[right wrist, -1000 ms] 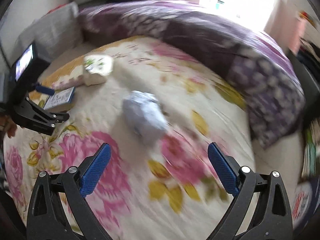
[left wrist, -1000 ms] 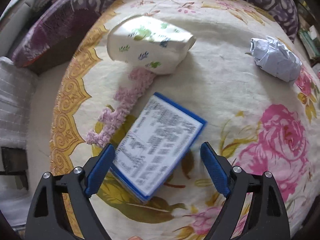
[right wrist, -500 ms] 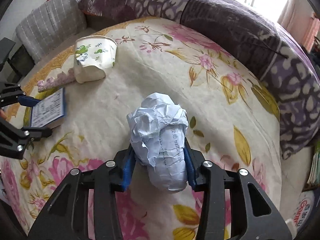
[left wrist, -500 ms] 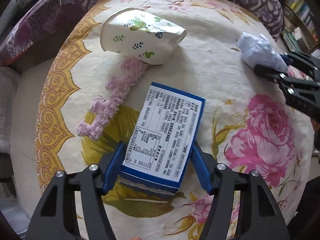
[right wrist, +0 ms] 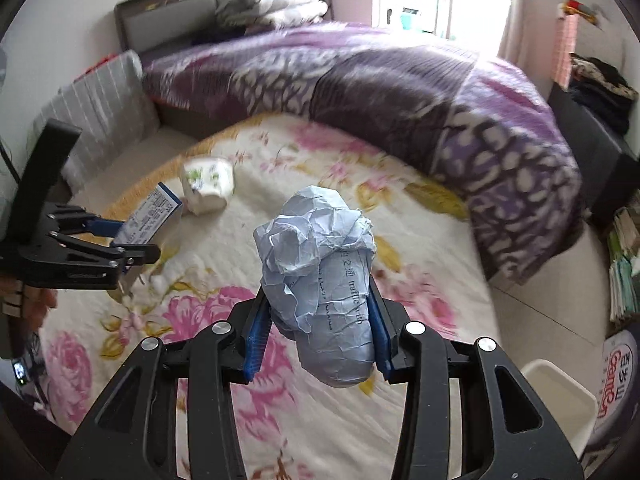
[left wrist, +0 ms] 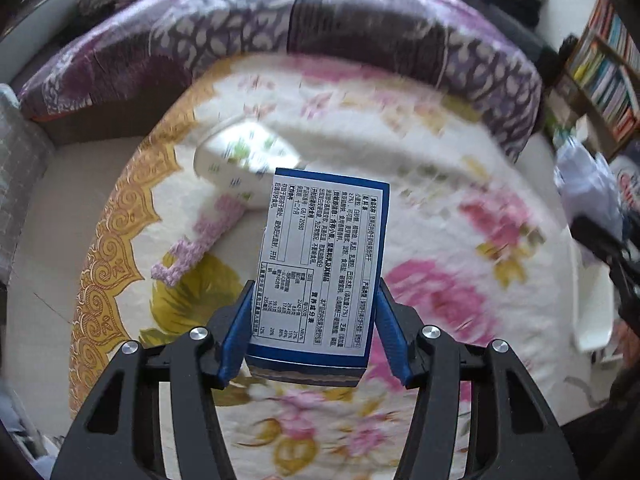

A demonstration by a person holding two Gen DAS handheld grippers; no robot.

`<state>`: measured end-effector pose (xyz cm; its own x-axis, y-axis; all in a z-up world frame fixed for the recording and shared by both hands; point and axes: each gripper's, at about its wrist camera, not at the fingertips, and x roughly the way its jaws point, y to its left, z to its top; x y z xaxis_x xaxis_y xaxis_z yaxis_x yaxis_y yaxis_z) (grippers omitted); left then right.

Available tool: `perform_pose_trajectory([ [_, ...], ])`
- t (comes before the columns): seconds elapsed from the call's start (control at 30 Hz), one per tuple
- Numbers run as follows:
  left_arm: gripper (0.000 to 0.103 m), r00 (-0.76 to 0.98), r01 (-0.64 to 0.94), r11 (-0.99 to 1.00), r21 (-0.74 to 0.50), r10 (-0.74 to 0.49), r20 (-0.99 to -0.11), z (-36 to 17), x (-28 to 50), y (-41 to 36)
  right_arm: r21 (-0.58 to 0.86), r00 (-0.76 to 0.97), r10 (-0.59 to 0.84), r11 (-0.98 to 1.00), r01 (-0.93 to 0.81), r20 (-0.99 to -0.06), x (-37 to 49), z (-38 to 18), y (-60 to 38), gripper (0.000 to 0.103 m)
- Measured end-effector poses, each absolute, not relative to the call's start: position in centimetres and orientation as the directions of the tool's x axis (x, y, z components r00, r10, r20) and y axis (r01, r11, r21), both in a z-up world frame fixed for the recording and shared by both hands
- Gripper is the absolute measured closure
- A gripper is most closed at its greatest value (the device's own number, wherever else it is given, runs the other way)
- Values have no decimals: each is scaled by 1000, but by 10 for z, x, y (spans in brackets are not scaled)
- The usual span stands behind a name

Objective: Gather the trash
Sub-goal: 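Grasp the crumpled white paper with the right tool while the left holds the box, then carry the crumpled paper over the bin and open the right tool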

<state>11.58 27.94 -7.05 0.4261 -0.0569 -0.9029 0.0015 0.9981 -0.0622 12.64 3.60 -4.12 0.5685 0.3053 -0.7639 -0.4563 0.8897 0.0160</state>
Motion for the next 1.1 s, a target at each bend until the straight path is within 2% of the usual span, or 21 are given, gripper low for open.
perform_pose_trajectory([
  [0.1, 47, 477, -29, 994, -105, -78, -876, -58, 128, 259, 19, 597, 296, 905, -425, -746, 123, -29, 22, 62],
  [0.37, 47, 549, -50, 992, -113, -67, -833, -49, 131, 222, 33, 674, 252, 947, -320, -694, 100, -8, -30, 62],
  [0.7, 47, 609, -53, 993, -109, -54, -792, -42, 125, 186, 74, 732, 183, 981, -180, -657, 78, -20, -102, 62],
  [0.8, 47, 615, -65, 992, -107, -44, -787, -44, 123, 179, 99, 725, 156, 988, -120, -671, 78, -29, -123, 62],
  [1.1, 47, 633, -32, 994, -103, -60, -772, -37, 122, 139, 109, 757, 101, 993, -39, -646, 76, -20, -159, 62],
])
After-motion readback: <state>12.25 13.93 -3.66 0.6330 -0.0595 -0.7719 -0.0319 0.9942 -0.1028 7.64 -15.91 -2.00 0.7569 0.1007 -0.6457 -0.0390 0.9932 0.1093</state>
